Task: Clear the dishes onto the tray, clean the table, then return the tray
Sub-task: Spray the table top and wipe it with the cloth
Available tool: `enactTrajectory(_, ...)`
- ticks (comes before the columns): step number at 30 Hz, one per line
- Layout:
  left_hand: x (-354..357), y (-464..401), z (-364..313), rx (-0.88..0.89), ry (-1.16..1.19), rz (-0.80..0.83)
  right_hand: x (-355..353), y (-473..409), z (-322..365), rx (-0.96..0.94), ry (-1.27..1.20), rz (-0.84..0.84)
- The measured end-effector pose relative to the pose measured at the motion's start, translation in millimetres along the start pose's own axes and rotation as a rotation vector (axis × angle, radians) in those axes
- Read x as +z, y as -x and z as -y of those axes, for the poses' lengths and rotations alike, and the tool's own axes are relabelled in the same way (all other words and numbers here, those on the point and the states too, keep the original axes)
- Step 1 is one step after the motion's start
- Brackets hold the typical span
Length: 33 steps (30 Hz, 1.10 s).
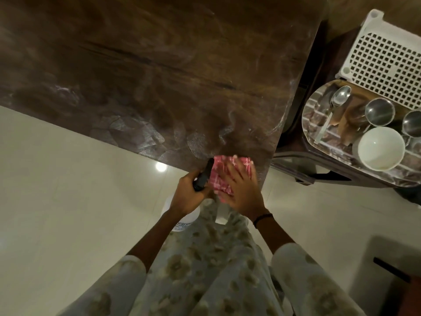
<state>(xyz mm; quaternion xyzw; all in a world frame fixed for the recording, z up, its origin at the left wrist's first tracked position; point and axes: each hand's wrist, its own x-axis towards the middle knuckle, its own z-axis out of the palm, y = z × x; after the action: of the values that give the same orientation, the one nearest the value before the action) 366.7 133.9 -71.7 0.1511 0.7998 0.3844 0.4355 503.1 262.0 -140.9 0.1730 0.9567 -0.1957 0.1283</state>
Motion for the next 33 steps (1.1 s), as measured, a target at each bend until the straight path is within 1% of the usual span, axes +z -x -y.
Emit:
enactTrajectory(1, -3, -1, -2, 0.014, -0.008, 0.0, 4, 11, -9, -0.021, 0.003, -0.005)
enactTrajectory(5, -13, -9, 2, 0.046, -0.08, -0.006, -5, 24, -41, 0.037, 0.009, -0.034)
enactTrajectory(10, -15, -11, 3, 0.047, -0.055, 0.0, -15, -33, -20, 0.227, -0.01, -0.131)
enactTrajectory(11, -15, -11, 4, 0.058, -0.042, -0.008, -14, -45, -11, 0.222, 0.002, -0.13)
enactTrajectory(13, -15, -10, 3, 0.067, -0.026, -0.007, -12, -56, 4, 0.143, 0.035, -0.105)
enactTrajectory(15, -15, -9, 0, 0.075, -0.004, 0.01, -6, -44, 8, 0.036, 0.035, -0.088)
enactTrajectory(17, -17, -9, -1, 0.077, -0.004, 0.019, 1, -17, -2, -0.006, 0.001, -0.079)
enactTrajectory(19, -18, -11, 0, 0.081, -0.029, 0.026, 1, 8, -25, 0.056, 0.001, -0.084)
enactTrajectory(21, -19, -13, 1, 0.095, -0.054, 0.037, -6, 12, -45, 0.172, 0.021, -0.094)
enactTrajectory(23, -19, -15, -2, 0.107, -0.068, 0.045, -15, -7, -53, 0.274, 0.026, -0.133)
enactTrajectory(25, -18, -18, -5, 0.108, -0.067, 0.043, -22, -32, -44, 0.322, 0.023, -0.166)
enactTrajectory(27, -17, -21, -7, 0.104, -0.058, 0.037, -20, -51, -24, 0.303, 0.026, -0.17)
enactTrajectory(29, -16, -26, -8, 0.097, -0.047, 0.039, -13, -55, -4, 0.238, 0.021, -0.156)
enactTrajectory(31, -14, -29, -11, 0.09, -0.043, 0.039, -3, -42, 7, 0.136, 0.009, -0.138)
enactTrajectory(33, -12, -32, -17, 0.086, -0.052, 0.064, 4, -23, -1, 0.061, -0.005, -0.127)
